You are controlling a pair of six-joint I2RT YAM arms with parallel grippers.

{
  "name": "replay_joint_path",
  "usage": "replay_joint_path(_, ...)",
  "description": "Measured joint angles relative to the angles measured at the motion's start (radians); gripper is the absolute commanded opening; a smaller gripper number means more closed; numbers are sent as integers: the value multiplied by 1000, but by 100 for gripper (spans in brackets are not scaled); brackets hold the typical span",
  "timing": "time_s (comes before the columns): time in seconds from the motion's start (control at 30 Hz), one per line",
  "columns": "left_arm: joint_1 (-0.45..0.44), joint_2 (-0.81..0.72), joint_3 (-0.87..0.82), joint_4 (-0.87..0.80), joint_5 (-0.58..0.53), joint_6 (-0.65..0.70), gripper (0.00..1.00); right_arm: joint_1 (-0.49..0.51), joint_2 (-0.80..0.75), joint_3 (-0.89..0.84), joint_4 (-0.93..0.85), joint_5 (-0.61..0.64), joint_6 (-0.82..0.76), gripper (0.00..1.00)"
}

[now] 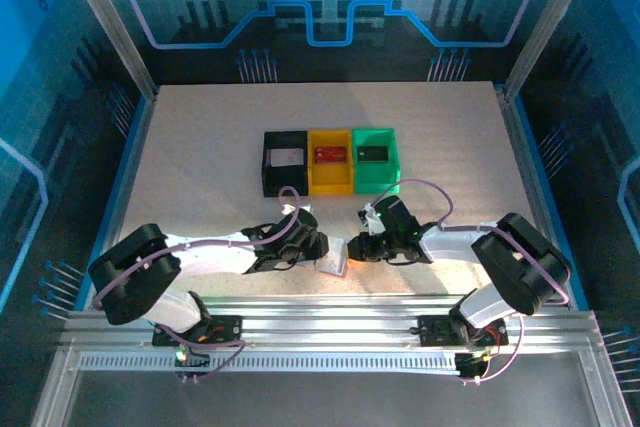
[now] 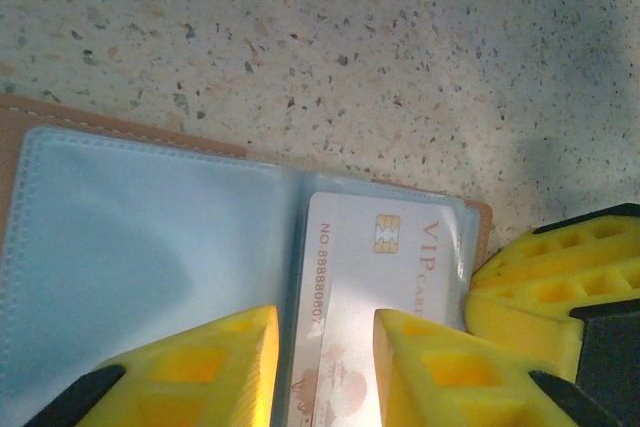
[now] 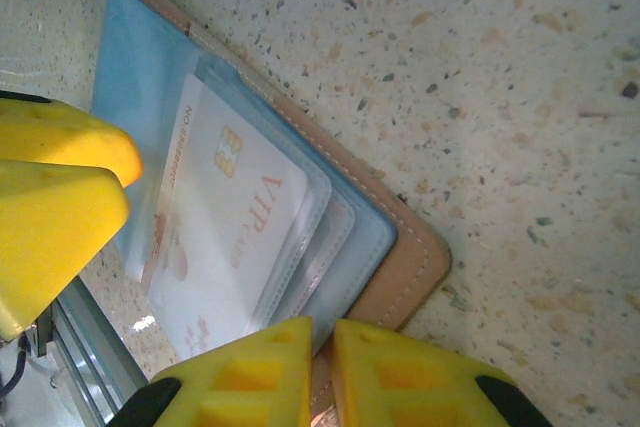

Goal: Take the credit cards out of the card holder

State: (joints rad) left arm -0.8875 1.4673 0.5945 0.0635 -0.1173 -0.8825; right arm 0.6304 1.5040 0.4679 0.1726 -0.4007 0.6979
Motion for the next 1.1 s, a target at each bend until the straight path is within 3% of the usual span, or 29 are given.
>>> replay_joint_path(0.43,0,74,33,-13,0,11,25,0,10,2,12,-5,-3,12)
replay_joint_path(0.97,7,67,24,1,0,21,1,-3,31,2,39,-26,-3,10)
replay_joint_path(1.1,14,56,3,28,2,19,0,-3,35,2,49,-28,-3,9)
